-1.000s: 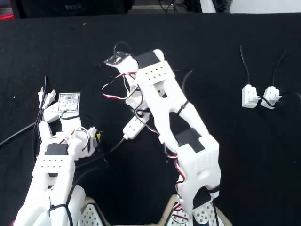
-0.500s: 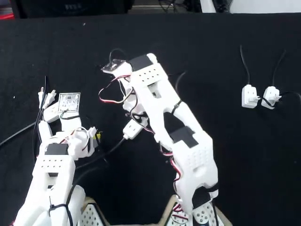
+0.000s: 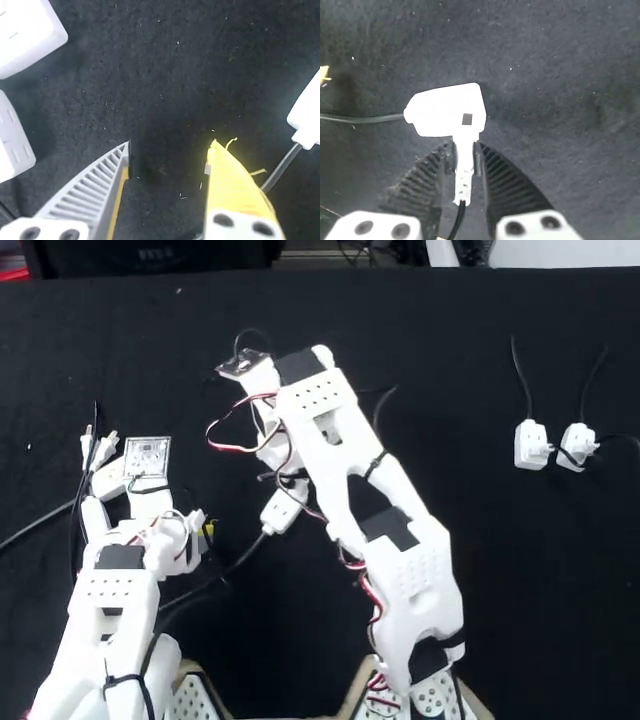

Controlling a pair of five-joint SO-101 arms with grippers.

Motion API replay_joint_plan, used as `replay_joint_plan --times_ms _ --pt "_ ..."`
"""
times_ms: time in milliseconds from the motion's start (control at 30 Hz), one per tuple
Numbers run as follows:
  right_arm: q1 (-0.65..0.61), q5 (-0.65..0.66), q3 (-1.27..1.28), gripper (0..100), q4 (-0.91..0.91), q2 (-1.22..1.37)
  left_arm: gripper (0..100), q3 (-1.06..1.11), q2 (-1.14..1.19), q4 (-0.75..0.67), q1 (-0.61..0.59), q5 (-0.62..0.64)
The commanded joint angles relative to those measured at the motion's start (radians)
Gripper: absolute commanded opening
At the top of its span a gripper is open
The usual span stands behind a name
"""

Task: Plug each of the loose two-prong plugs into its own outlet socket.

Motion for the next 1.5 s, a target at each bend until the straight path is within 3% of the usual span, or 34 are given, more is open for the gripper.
replay_joint_plan --times_ms 0,467,700,1467 --pt "-0.014 0.026 -0.045 1.1 0.025 0.001 25 -0.021 -0.012 0.002 -0.008 -0.009" --pt "-0.037 0.075 -0.054 1.1 0.0 0.114 25 -0.022 -0.012 0.002 -0.01 -0.009" --pt "-0.044 0.103 -0.053 1.1 -0.069 0.136 25 -0.033 -0.012 -0.003 -0.093 -0.003" --pt "-0.117 0.104 -0.041 1.1 -0.144 0.266 25 -0.033 -0.012 0.0 -0.097 -0.003"
